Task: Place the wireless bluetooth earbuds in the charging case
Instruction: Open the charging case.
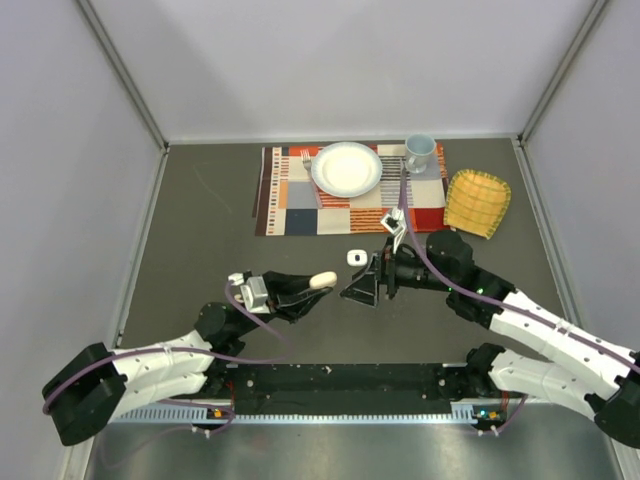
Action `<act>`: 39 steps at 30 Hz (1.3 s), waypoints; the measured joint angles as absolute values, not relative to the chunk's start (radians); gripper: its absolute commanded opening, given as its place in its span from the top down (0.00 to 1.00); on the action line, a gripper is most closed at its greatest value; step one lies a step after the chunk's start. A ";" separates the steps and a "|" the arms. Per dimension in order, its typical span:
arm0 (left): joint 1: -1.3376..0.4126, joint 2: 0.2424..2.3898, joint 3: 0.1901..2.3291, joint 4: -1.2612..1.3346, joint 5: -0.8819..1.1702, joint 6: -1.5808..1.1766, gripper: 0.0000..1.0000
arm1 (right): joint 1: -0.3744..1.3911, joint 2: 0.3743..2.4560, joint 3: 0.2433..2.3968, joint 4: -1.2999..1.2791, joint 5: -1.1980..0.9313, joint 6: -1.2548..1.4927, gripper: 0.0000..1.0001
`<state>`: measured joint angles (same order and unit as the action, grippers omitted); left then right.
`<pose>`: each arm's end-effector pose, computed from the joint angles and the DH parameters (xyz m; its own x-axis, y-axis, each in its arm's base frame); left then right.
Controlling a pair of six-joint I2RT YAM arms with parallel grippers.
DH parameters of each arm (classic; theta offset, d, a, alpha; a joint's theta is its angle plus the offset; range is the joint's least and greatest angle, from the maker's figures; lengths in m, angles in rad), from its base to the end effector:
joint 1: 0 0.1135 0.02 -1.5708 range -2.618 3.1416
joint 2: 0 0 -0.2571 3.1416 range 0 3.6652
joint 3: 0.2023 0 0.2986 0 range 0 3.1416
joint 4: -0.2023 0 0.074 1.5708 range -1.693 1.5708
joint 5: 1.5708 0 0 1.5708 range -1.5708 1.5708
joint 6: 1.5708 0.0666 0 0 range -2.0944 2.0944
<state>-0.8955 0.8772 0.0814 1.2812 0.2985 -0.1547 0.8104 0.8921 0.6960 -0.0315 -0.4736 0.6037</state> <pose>0.1253 -0.1878 0.2084 0.1482 -0.4206 -0.8951 0.9427 0.3336 -0.0007 0.1758 0.2289 0.2854 -0.6679 0.0308 -0.7436 -0.6947 0.3327 0.6378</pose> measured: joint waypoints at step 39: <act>-0.894 0.844 0.083 1.221 0.439 -0.159 1.00 | 0.825 0.959 0.719 0.084 -0.351 0.635 0.10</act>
<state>-0.8940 0.8440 0.0830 1.2209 0.4393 -0.1593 0.8246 0.9592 0.7189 0.0845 -0.3511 0.6353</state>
